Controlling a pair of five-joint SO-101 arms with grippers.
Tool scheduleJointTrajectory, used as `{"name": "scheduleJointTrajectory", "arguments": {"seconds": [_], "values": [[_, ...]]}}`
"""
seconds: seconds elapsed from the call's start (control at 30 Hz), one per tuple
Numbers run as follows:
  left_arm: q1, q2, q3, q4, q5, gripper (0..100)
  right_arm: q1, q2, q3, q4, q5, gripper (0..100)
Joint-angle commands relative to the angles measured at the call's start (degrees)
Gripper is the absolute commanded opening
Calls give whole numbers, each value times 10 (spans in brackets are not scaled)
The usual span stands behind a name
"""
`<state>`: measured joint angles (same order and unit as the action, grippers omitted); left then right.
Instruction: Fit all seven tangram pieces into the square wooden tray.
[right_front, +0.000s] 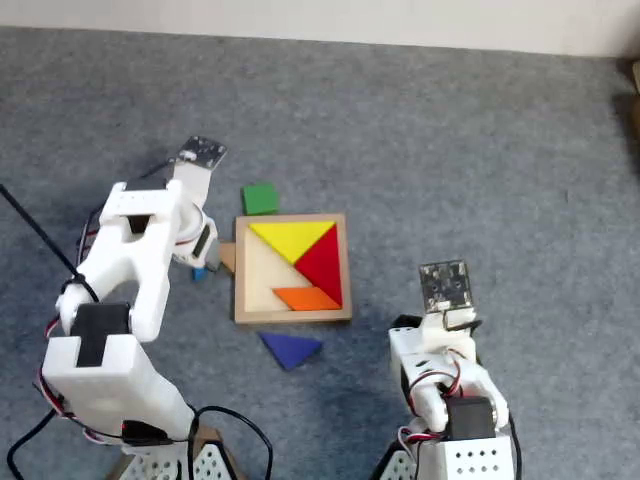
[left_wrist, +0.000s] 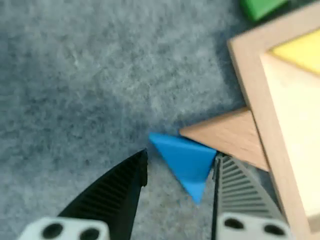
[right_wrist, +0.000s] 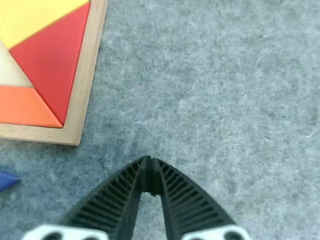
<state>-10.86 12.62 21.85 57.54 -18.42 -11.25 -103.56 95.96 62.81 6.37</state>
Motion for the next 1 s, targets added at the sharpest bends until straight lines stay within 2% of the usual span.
{"name": "scheduleJointTrajectory", "arguments": {"seconds": [0.0, 0.1, 0.33, 0.43, 0.77, 0.97], "values": [[-38, 1, -44, -4, -4, 217, 7, -5, 88, 0, -1, 5], [-48, 0, -56, 4, -4, 217, 7, -5, 88, 0, -1, 5], [-20, 0, -135, 118, 0, 214, 7, -5, 88, 0, -1, 5], [-7, 0, -168, 143, 52, 217, 7, -5, 88, 0, 0, 5], [-9, 12, -173, 148, 139, 218, 7, -5, 88, 0, 0, 5], [-7, 80, -179, 136, 165, 218, 7, -5, 88, 1, 0, 5]]}}
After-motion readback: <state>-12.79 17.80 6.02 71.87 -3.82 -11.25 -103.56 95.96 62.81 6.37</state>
